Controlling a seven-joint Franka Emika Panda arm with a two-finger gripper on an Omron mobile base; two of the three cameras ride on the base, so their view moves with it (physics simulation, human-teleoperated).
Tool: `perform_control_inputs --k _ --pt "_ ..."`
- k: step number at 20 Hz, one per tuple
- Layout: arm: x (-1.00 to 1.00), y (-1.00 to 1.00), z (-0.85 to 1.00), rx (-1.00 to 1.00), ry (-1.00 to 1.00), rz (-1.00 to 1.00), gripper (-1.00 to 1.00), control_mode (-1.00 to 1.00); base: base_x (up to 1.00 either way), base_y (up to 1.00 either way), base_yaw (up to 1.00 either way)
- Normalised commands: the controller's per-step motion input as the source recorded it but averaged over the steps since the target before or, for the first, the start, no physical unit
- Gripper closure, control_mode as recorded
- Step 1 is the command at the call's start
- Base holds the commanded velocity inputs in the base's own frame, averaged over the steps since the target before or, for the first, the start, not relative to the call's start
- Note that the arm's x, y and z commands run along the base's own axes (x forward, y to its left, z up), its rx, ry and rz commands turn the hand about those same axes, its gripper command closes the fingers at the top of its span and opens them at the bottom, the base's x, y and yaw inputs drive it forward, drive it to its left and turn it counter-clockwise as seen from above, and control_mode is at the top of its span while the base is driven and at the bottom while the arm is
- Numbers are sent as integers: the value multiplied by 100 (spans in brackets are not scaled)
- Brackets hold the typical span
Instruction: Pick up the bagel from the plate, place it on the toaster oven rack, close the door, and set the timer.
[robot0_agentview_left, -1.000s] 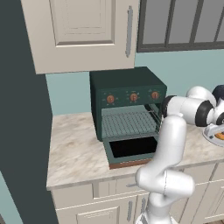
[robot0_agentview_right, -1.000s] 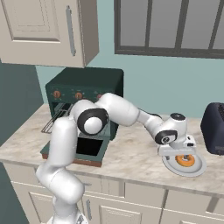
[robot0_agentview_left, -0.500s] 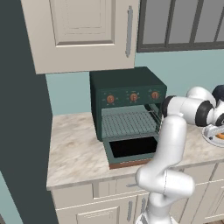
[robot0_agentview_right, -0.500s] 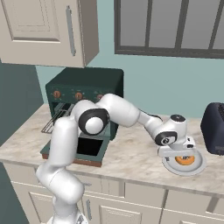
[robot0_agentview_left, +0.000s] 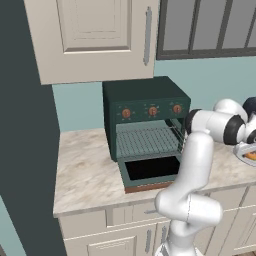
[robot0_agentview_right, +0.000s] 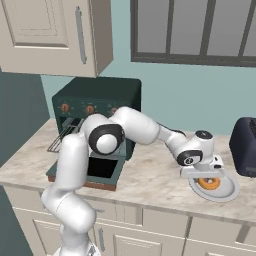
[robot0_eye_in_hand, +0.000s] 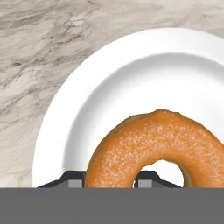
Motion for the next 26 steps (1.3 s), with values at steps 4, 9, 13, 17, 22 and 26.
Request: perform_control_inputs --k 4,9,13,17,22,26 --pt "-21 12 45 0 -10 0 100 -100 0 0 0" --pt "-49 54 94 -1 -15 0 100 -100 0 0 0" --pt "-42 96 100 -6 -1 0 100 -100 0 0 0" --pt "-42 100 98 -9 0 0 100 -100 0 0 0" --pt "-37 100 82 -9 5 0 100 -100 0 0 0" --pt "-32 100 47 -6 8 2 100 -100 0 0 0"
